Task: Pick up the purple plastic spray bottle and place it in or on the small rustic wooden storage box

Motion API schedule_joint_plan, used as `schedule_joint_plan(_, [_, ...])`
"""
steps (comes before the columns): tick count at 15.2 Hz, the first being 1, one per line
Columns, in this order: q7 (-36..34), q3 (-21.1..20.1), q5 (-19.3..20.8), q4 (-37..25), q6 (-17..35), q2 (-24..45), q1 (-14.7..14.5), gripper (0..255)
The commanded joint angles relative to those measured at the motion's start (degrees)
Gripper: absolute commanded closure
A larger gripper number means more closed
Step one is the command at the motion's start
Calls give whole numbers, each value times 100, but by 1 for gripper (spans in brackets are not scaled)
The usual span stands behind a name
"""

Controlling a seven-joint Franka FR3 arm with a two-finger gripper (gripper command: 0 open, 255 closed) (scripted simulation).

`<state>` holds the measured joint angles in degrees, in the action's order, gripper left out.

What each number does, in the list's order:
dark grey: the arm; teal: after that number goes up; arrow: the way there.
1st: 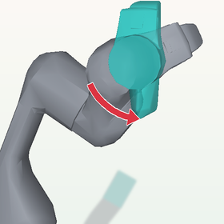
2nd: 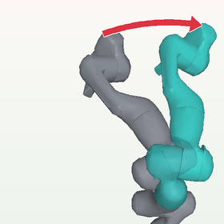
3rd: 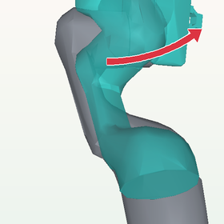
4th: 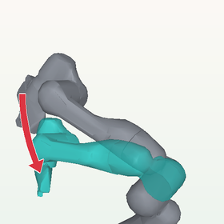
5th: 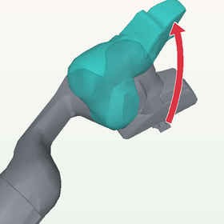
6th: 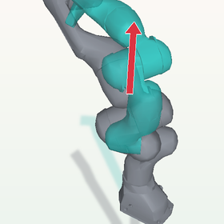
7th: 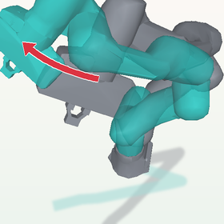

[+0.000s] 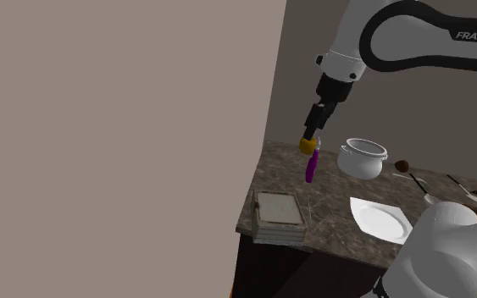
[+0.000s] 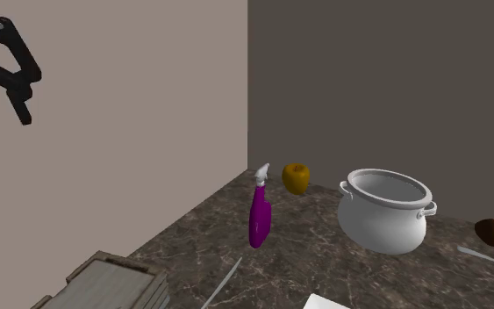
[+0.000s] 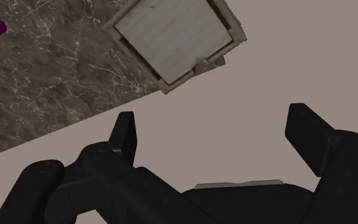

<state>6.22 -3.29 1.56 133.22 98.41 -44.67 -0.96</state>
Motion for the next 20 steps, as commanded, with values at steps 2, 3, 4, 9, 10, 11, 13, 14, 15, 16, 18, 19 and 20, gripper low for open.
schedule_joint_plan(2, [-27,33,64,9,117,127,73,0])
schedule_joint_plan(3, [-55,67,128,14,232,257,147,0])
schedule_joint_plan(4, [-84,100,191,14,345,390,220,0])
schedule_joint_plan(9, [-254,274,506,-60,879,1087,583,0])
schedule_joint_plan(10, [-292,309,568,-89,979,1232,655,0])
schedule_joint_plan(11, [-331,345,630,-123,1075,1379,726,0])
schedule_joint_plan(13, [-413,420,752,-203,1259,1675,864,0])
schedule_joint_plan(14, [-455,458,812,-250,1347,1825,932,0])
schedule_joint_plan(15, [-498,497,871,-301,1431,1976,999,0])
schedule_joint_plan(16, [-542,536,929,-357,1512,2127,1065,0])
schedule_joint_plan(18, [-630,616,1042,-481,1664,2431,1194,0])
schedule_joint_plan(19, [-675,657,1097,-549,1735,2584,1257,0])
schedule_joint_plan(20, [-720,700,1150,-621,1803,2736,1318,0])
